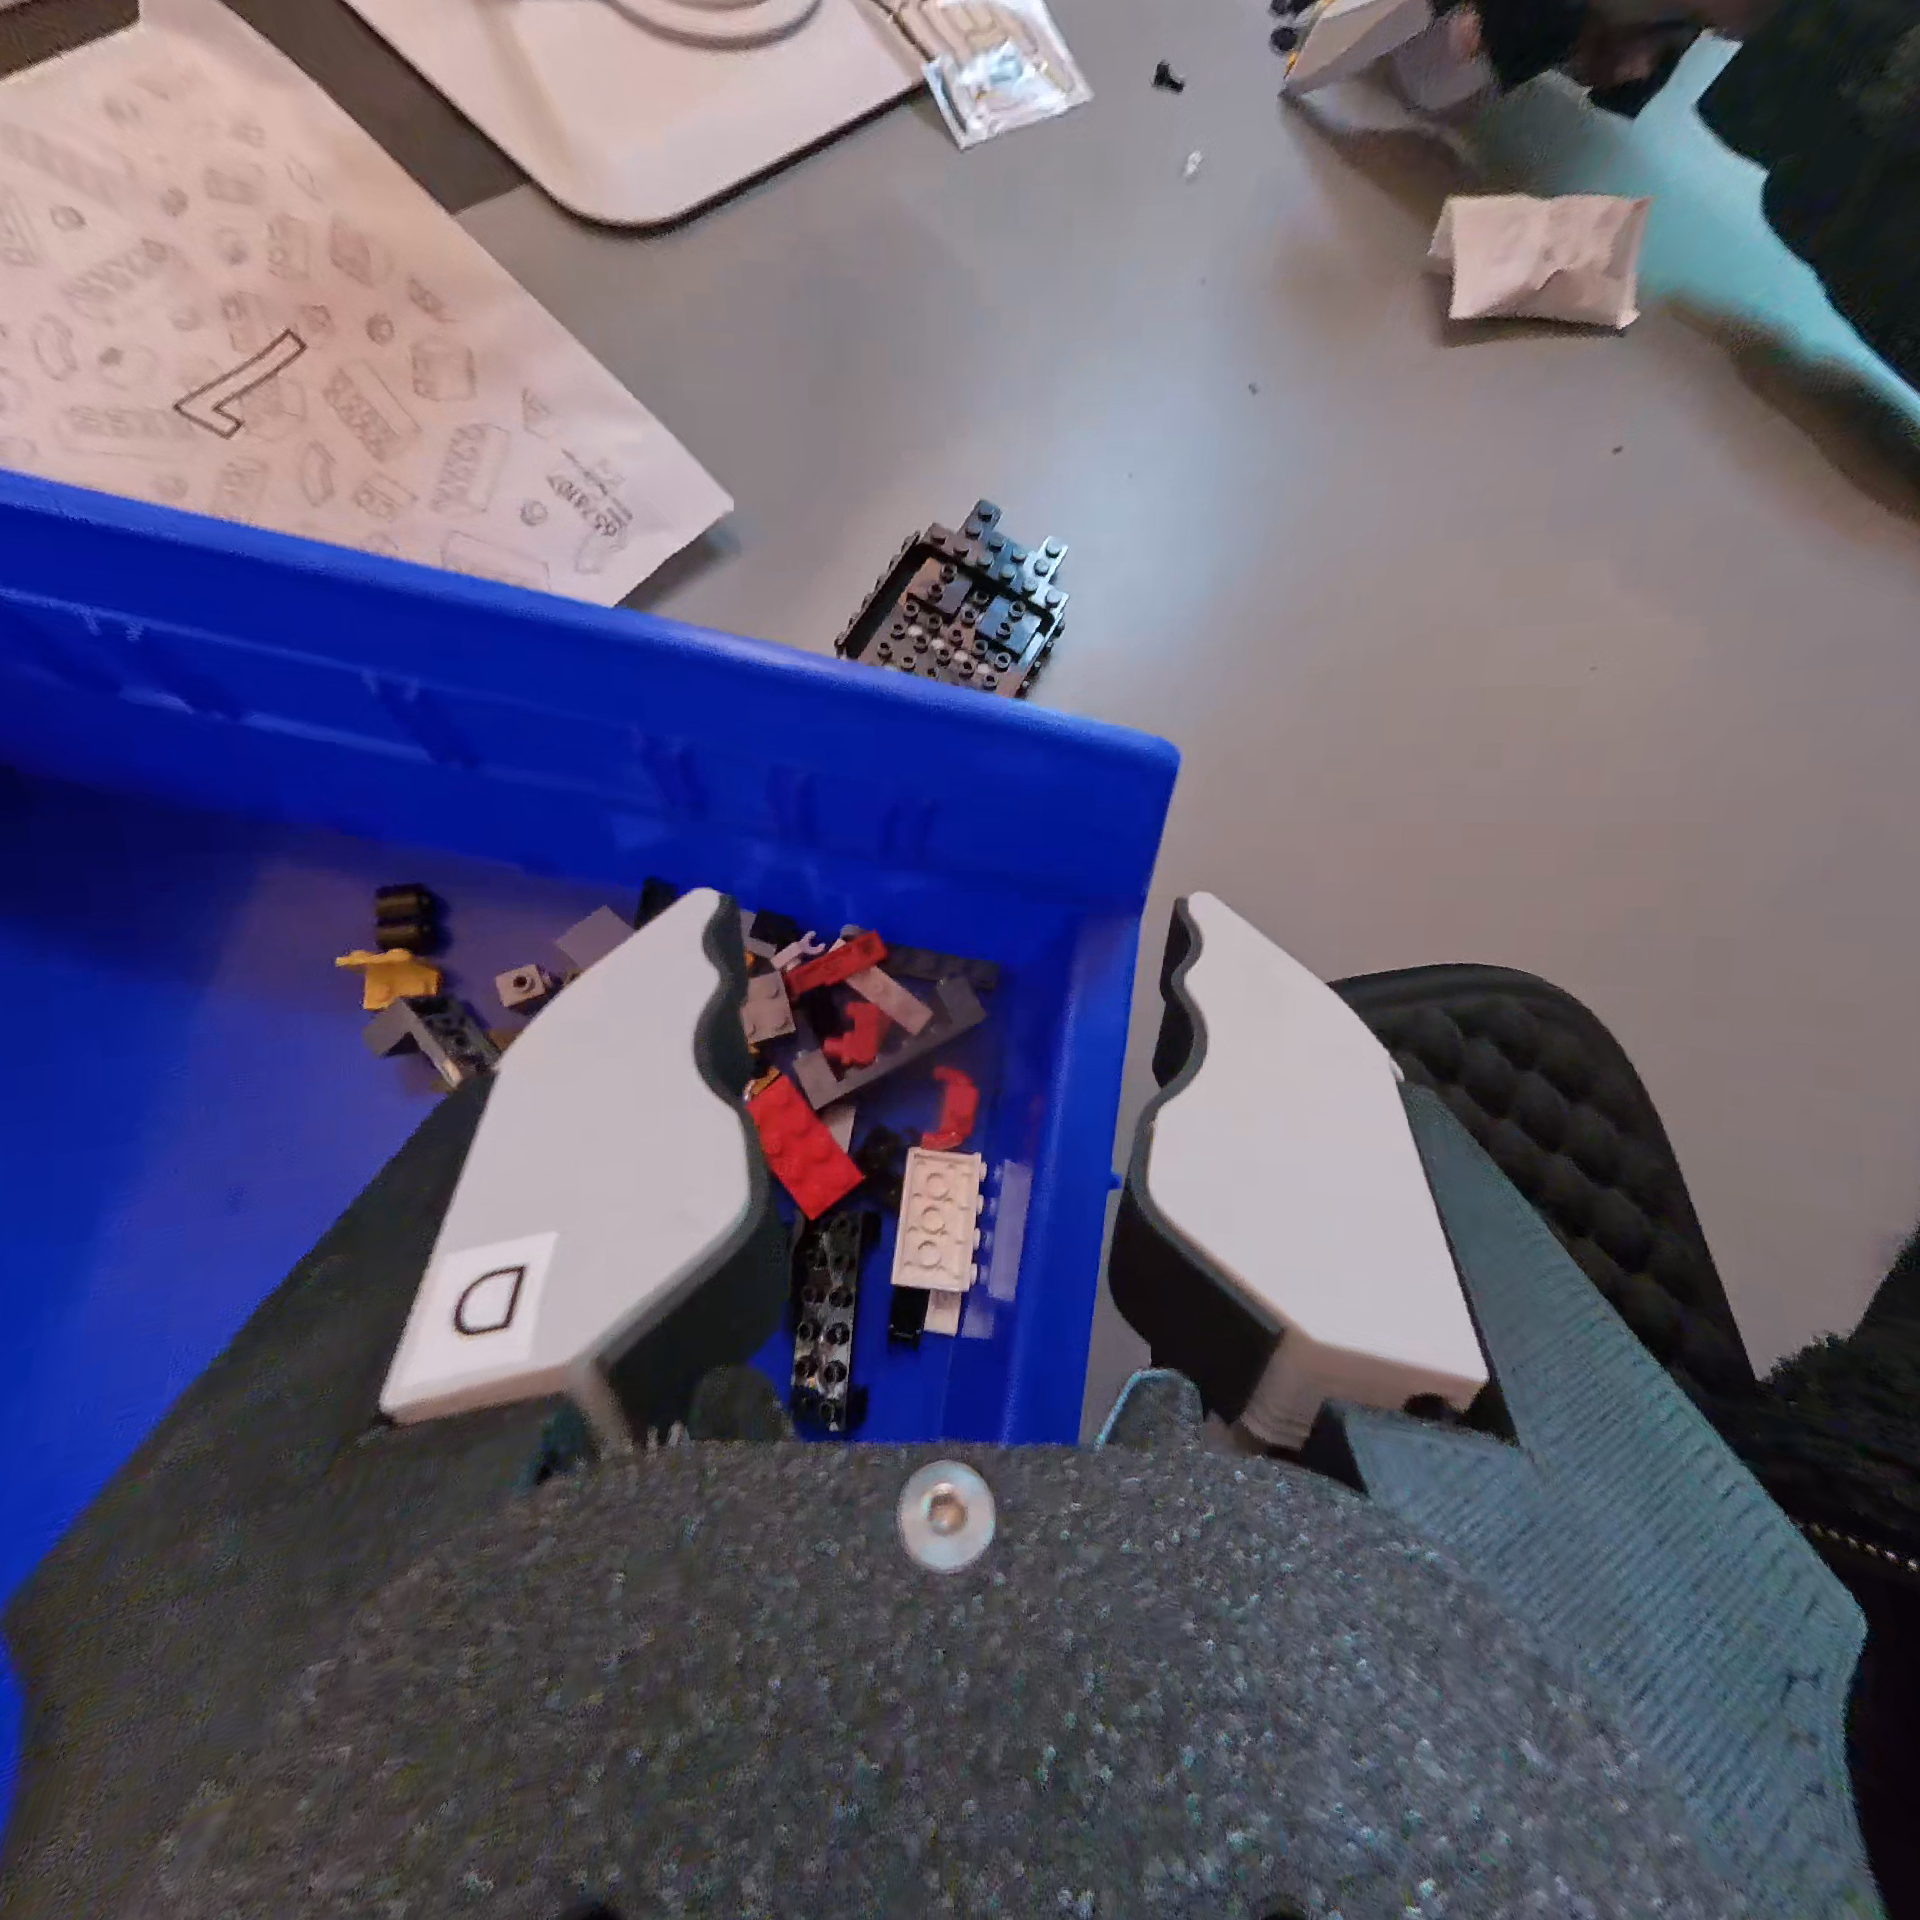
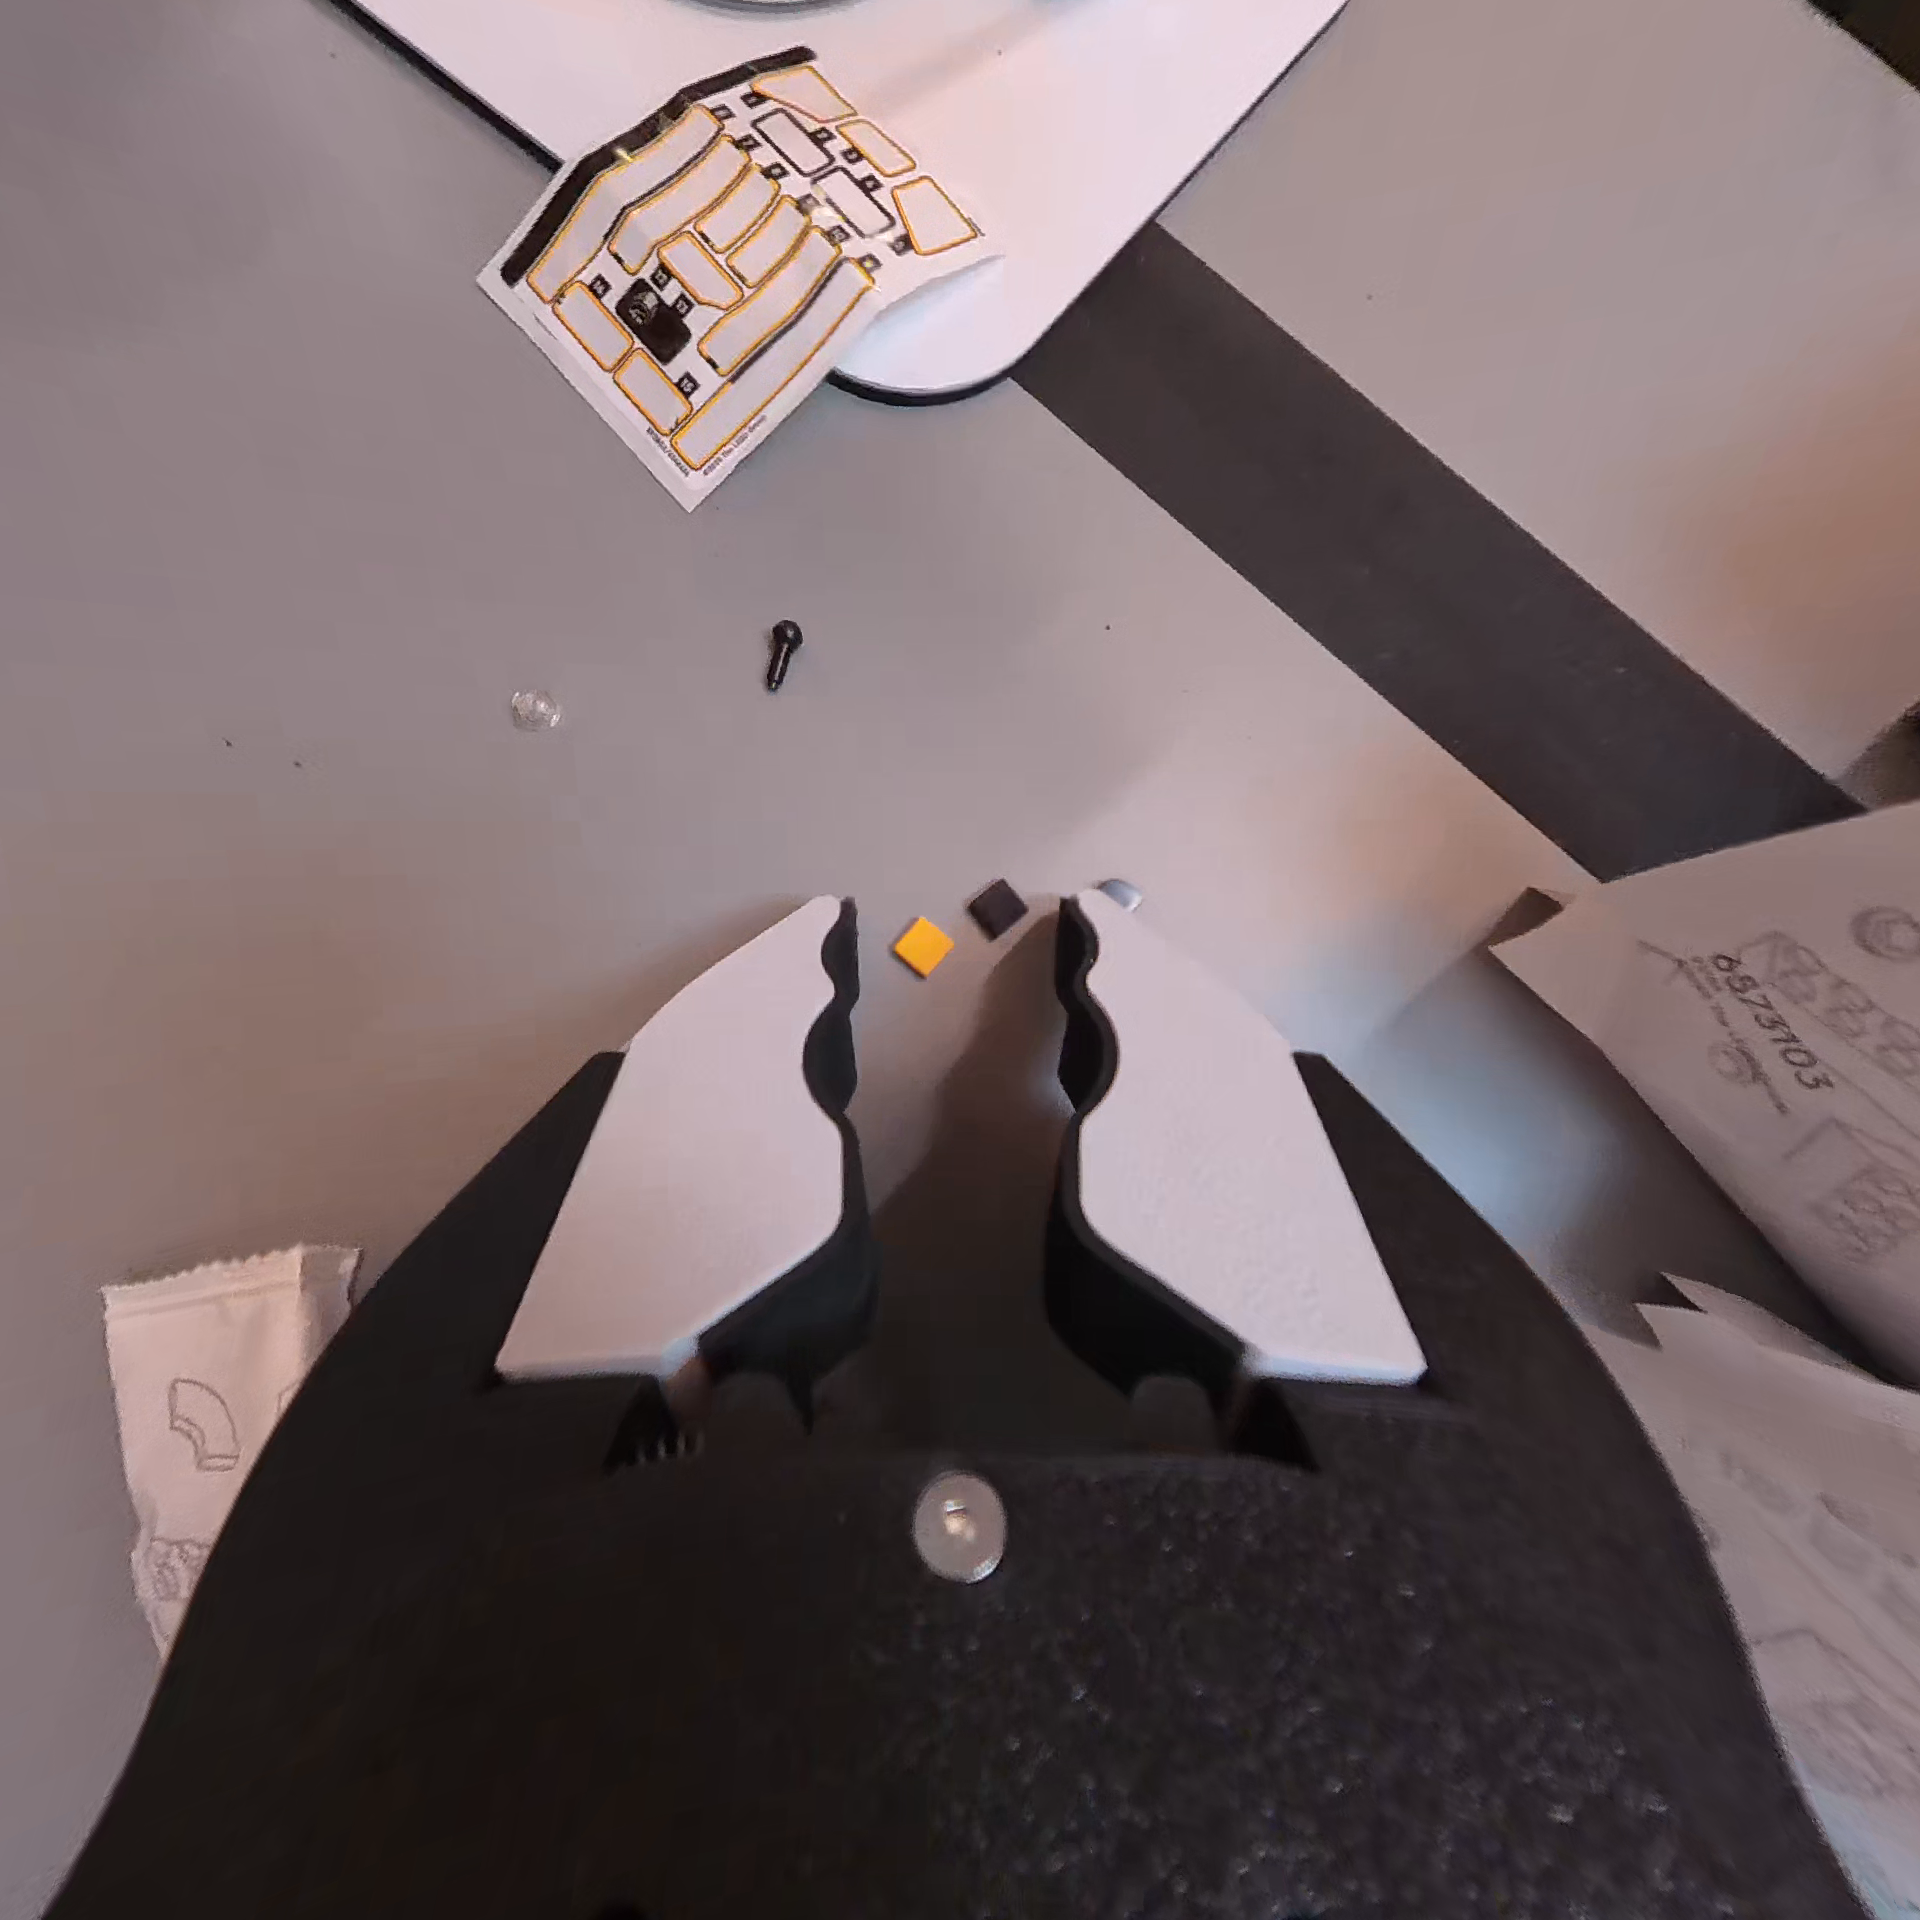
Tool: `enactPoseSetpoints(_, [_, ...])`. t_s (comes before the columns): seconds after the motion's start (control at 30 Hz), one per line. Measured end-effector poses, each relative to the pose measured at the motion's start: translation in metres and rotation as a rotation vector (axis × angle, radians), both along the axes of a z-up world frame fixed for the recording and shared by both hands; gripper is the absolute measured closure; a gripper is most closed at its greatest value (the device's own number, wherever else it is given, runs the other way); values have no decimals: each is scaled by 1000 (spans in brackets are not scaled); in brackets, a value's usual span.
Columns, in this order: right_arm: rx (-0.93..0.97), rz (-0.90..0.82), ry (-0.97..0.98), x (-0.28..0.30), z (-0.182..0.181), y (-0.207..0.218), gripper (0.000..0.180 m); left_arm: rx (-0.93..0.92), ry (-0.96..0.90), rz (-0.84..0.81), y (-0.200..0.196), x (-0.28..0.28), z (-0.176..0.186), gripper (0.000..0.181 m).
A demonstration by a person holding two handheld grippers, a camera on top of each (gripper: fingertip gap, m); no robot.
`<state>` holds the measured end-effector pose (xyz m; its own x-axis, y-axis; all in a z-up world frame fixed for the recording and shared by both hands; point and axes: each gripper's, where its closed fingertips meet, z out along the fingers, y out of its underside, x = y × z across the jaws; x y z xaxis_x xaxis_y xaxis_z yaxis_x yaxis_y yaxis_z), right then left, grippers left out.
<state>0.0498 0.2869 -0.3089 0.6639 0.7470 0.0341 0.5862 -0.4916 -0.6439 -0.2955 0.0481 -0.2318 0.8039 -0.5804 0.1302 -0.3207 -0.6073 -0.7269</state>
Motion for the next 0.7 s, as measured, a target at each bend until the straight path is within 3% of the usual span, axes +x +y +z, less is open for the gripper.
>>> enactPoseSetpoints(0.1, [-83,-1,0,0,-1,1,147,24,-5,-9,1,3,4,107])
enactPoseSetpoints(0.27, [-116,-16,13,5,-2,4,170,41,-5,-12,1,4,6,110])
enactPoseSetpoints(0.7, [-98,23,64,10,12,-6,172,68,8,-38,1,10,6,112])
